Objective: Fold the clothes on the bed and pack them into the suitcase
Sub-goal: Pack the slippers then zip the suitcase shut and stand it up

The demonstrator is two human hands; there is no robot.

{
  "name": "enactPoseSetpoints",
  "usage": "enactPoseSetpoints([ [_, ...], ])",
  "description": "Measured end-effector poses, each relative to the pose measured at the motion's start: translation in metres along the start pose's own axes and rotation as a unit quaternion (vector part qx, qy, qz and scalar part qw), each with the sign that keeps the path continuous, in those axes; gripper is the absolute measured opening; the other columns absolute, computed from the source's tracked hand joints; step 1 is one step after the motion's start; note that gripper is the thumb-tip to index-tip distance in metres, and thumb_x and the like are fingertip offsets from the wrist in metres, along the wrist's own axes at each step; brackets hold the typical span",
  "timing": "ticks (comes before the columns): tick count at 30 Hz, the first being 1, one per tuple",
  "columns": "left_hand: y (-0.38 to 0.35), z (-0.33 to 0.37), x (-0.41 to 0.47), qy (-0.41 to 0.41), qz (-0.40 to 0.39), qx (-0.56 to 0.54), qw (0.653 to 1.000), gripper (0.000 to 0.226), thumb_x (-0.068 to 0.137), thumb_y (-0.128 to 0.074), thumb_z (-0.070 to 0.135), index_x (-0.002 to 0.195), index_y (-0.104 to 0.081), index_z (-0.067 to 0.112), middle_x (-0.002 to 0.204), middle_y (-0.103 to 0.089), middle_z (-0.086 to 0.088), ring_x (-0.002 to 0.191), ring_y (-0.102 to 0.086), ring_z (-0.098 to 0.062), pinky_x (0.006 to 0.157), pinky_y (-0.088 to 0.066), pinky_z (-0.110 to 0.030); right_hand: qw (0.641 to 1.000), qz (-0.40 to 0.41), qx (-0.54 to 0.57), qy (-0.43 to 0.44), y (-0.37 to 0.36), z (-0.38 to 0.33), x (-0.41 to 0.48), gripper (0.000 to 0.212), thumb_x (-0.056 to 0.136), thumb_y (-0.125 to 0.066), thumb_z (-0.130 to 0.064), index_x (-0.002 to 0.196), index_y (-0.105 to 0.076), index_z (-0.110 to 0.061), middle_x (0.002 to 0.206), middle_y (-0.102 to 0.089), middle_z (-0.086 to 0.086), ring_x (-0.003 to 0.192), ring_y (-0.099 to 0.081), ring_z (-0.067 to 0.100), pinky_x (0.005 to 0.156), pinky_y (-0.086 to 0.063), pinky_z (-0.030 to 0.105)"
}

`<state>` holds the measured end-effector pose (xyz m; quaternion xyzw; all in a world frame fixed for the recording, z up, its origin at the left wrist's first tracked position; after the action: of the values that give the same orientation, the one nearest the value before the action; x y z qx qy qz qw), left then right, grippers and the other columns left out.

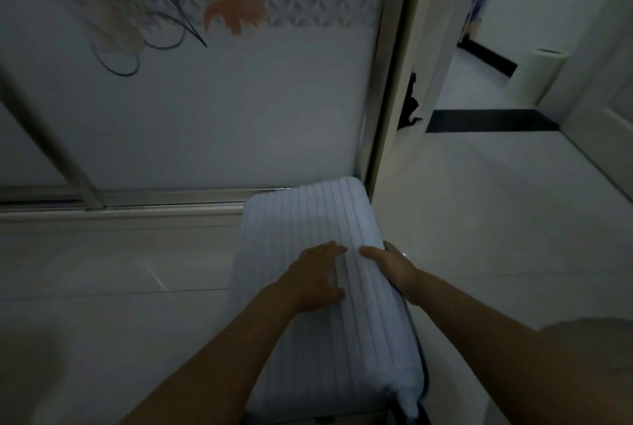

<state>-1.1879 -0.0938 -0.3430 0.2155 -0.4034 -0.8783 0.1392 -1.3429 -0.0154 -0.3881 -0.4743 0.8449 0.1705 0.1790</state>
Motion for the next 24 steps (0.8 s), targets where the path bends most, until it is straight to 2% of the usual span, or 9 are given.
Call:
enactPoseSetpoints([
  [3,-0.025,-0.008,0.012,-0.004,-0.039,0.001,0.999,0.084,0.086,-0.070,0.036,0.152,-0.019,0.023,0.160,-0.011,0.003,0.147,-0.009,-0.018,0.121,-0.012,-0.034,0.999,-0.027,0.027,-0.022,0.001,0.014,-0.002,0.071,0.077,-0.078,-0.038,0.135,-0.049,-0.009,0.122,-0.064,0.012,0.108,-0.064,0.026,0.096,-0.052,0.037],
  [5,-0.035,-0.016,0.014,-0.009,-0.047,0.023,0.999,0.082,0.086,-0.070,0.034,0.151,-0.023,0.021,0.160,-0.010,0.001,0.148,-0.009,-0.017,0.120,-0.009,-0.030,0.999,-0.011,0.005,-0.045,0.003,0.030,0.006,0.099,0.066,-0.083,-0.052,0.143,-0.038,-0.011,0.129,-0.059,0.011,0.113,-0.061,0.026,0.099,-0.050,0.042],
  [7,-0.029,-0.023,0.010,-0.018,0.002,0.082,0.996,0.084,0.083,-0.071,0.043,0.151,-0.025,0.025,0.161,-0.009,0.000,0.147,-0.007,-0.016,0.120,-0.005,-0.032,0.995,0.034,-0.088,-0.041,0.002,0.038,0.011,0.127,0.053,-0.077,-0.073,0.152,-0.019,-0.020,0.142,-0.045,0.010,0.124,-0.051,0.026,0.105,-0.045,0.045],
  [9,-0.015,-0.037,0.002,0.022,0.085,0.144,0.986,0.093,0.078,-0.066,0.060,0.152,-0.018,0.030,0.162,0.000,-0.001,0.148,0.001,-0.022,0.120,-0.002,-0.046,0.970,0.081,-0.230,-0.001,-0.006,0.027,0.003,0.118,0.065,-0.064,-0.078,0.154,0.000,-0.032,0.155,-0.022,0.010,0.138,-0.032,0.033,0.112,-0.033,0.051],
  [11,-0.001,-0.064,-0.012,0.147,0.150,0.138,0.968,0.107,0.074,-0.061,0.071,0.154,-0.004,0.028,0.161,0.012,-0.004,0.148,0.007,-0.029,0.115,-0.004,-0.059,0.951,0.128,-0.282,0.021,-0.011,0.020,-0.006,0.109,0.074,-0.057,-0.076,0.152,0.010,-0.038,0.159,-0.006,0.012,0.141,-0.022,0.039,0.113,-0.029,0.055],
  [14,-0.002,-0.105,-0.033,0.311,0.146,-0.048,0.938,0.133,0.061,-0.070,0.076,0.152,0.011,0.024,0.160,0.010,-0.013,0.146,-0.003,-0.038,0.112,-0.014,-0.063,0.954,0.135,-0.268,-0.016,-0.010,0.033,-0.004,0.116,0.068,-0.054,-0.083,0.151,0.012,-0.038,0.155,-0.018,0.016,0.133,-0.037,0.038,0.107,-0.039,0.051],
  [17,0.003,-0.115,-0.028,0.321,0.166,-0.148,0.921,0.135,0.056,-0.077,0.071,0.154,0.002,0.022,0.155,-0.014,-0.017,0.137,-0.028,-0.039,0.107,-0.036,-0.056,0.967,0.137,-0.215,-0.006,0.000,0.035,0.001,0.120,0.055,-0.059,-0.087,0.151,-0.007,-0.036,0.144,-0.041,0.010,0.120,-0.052,0.028,0.100,-0.049,0.045],
  [21,-0.001,-0.096,-0.016,0.281,0.141,-0.104,0.944,0.132,0.059,-0.072,0.075,0.154,0.003,0.022,0.156,-0.014,-0.016,0.139,-0.028,-0.036,0.108,-0.037,-0.048,0.951,0.218,-0.216,0.024,0.034,0.025,-0.007,0.106,0.062,-0.056,-0.083,0.147,-0.025,-0.027,0.136,-0.053,0.000,0.113,-0.057,0.022,0.096,-0.051,0.043],
  [24,-0.012,-0.080,-0.009,0.258,0.108,-0.041,0.959,0.134,0.061,-0.064,0.081,0.153,0.012,0.022,0.158,-0.004,-0.018,0.142,-0.019,-0.037,0.111,-0.030,-0.049,0.941,0.182,-0.286,-0.011,0.049,0.030,-0.001,0.105,0.072,-0.050,-0.080,0.153,-0.013,-0.024,0.149,-0.039,0.008,0.128,-0.047,0.029,0.107,-0.042,0.044],
])
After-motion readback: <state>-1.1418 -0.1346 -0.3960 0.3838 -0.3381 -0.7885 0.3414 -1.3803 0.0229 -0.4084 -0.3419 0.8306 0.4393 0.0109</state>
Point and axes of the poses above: each hand's wrist, its own x-axis towards the middle knuckle, its own y-axis out of the back of the hand, z = x × y, the point moved 7 cm from there along x, towards the middle knuckle
